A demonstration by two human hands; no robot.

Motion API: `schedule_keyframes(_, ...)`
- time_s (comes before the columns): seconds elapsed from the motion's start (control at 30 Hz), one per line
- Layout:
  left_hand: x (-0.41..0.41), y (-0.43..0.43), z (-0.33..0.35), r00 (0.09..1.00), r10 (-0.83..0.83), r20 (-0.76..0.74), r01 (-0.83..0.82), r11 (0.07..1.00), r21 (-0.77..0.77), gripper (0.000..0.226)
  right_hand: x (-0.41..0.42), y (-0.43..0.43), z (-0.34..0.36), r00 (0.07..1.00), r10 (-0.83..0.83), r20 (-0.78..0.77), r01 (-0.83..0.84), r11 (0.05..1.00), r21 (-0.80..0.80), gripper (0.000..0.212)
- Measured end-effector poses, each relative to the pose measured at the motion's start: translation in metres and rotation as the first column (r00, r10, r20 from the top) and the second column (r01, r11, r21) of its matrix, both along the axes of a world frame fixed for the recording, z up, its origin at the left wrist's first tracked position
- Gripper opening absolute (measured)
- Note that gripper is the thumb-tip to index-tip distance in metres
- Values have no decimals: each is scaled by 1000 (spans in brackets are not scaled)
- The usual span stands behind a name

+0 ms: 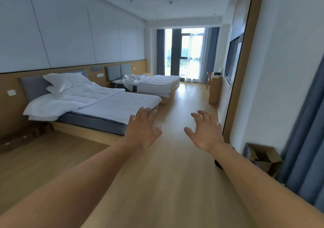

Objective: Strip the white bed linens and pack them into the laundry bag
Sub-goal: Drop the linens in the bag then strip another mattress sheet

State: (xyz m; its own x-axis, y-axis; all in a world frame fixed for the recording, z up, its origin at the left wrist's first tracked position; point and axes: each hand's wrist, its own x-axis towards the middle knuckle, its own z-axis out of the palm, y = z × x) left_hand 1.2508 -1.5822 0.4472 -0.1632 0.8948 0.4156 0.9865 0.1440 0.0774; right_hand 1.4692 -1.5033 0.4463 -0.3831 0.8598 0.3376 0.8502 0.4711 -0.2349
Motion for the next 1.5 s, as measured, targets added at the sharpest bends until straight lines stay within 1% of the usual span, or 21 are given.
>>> schedule_keyframes(0.1, -34, 45, -6, 999, 30, 9, -30, 999, -31, 64, -39, 51, -6, 999, 47, 14, -47, 999, -8, 65)
schedule_keyframes(0.3, -106, 160, -18, 997, 51, 64, -51, 999, -9, 65, -118, 166, -19, 997, 76, 29, -76, 997, 23, 65)
schedule_keyframes(0.47, -169, 267, -10, 998, 36, 50, -37, 999, 20, 66, -179, 275, -11, 999, 45, 29, -46, 998, 50, 65)
schedule_keyframes(0.57, -201, 329, -3, 999, 18, 33, -19, 999, 25, 67, -207, 335, -8, 1000, 18, 1, -18, 997, 69, 65)
schedule_keyframes(0.73, -236, 432, -4, 1000, 9, 7, -9, 1000, 20, 67, -245, 428, -17, 1000, 14, 25, -15, 998, 57, 66)
schedule_keyframes(0.83, -254, 500, -10, 1000, 14, 9, -14, 1000, 26, 67, -264, 495, -22, 1000, 12, 4, -12, 998, 62, 67)
schedule_keyframes(1.0, -285, 614, -14, 999, 34, -23, -34, 999, -7, 69, -293, 617, -21, 997, 64, -52, -61, 996, 61, 66)
schedule_keyframes(1.1, -304, 680, -4, 997, 79, -20, -79, 997, -4, 69, -310, 689, -10, 994, 92, -65, -88, 994, 65, 66)
schedule_keyframes(1.2, -320, 743, 1, 995, 102, 1, -102, 994, 44, 67, -326, 755, -7, 992, 109, -70, -103, 992, 76, 64)
schedule_keyframes(1.37, -356, 845, -8, 994, 104, 33, -104, 995, 8, 68, -366, 857, -20, 994, 106, -35, -104, 993, 63, 66)
schedule_keyframes(1.5, -396, 938, -19, 995, 88, 49, -90, 995, 35, 67, -406, 946, -28, 995, 95, -25, -93, 993, 71, 65)
